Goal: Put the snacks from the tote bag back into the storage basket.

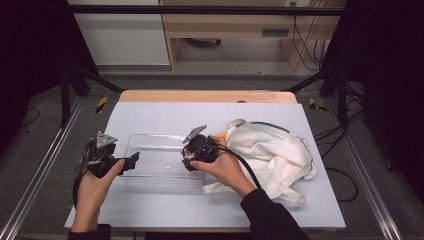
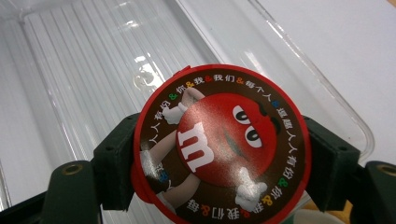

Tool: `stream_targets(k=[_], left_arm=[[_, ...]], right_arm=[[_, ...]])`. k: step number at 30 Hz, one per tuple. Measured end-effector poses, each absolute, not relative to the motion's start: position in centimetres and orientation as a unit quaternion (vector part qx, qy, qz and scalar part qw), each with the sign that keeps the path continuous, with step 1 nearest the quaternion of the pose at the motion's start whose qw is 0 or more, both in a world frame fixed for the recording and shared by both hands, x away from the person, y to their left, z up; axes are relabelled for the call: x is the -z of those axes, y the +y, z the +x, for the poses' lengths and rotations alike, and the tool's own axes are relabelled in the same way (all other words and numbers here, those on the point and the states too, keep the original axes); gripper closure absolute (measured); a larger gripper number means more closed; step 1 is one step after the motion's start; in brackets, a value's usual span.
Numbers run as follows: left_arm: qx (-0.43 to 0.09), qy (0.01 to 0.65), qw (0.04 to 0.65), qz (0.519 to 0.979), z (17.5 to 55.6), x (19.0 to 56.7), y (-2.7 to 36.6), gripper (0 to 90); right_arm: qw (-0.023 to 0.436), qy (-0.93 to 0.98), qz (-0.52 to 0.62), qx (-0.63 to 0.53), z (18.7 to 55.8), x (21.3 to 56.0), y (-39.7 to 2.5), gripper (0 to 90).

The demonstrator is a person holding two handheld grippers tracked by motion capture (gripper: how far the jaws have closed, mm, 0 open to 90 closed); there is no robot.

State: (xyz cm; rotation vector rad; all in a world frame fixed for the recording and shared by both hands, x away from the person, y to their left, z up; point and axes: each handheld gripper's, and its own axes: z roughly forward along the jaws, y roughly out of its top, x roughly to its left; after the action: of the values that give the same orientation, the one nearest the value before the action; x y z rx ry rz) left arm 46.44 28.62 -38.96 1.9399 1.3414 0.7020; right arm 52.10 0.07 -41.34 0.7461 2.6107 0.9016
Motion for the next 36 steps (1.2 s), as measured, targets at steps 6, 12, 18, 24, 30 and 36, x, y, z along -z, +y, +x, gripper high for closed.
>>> stream_targets(k=[6, 12, 18, 24, 30, 36], left_arm=[[-0.269, 0.513, 0.334, 0.743, 46.43, 38.96, 28.60, 6.3], [-0.267, 0.513, 0.334, 0.744, 46.46, 39.00, 28.59, 6.3], [-0.266, 0.512, 0.333, 0.746, 46.47, 39.01, 28.52, 6.3], [-0.267, 0.512, 0.333, 0.746, 46.45, 39.01, 28.55, 6.3], [-0.265, 0.512, 0.334, 0.746, 46.47, 39.01, 28.58, 6.2], [-0.266, 0.513, 0.333, 0.745, 46.46, 39.05, 28.69, 6.2]], right_arm=[[0.140, 0.909, 0.252, -0.301, 52.10, 41.65, 0.21, 25.5], [0.138, 0.912, 0.252, -0.292, 52.16, 41.82, 0.27, 25.5], [0.138, 0.916, 0.248, -0.284, 52.17, 41.90, 0.35, 25.5], [0.140, 0.918, 0.246, -0.278, 52.07, 42.03, 0.52, 25.5], [0.142, 0.919, 0.243, -0.276, 52.08, 42.18, 0.64, 25.4], [0.136, 0.918, 0.245, -0.281, 52.10, 41.95, 0.46, 23.4]])
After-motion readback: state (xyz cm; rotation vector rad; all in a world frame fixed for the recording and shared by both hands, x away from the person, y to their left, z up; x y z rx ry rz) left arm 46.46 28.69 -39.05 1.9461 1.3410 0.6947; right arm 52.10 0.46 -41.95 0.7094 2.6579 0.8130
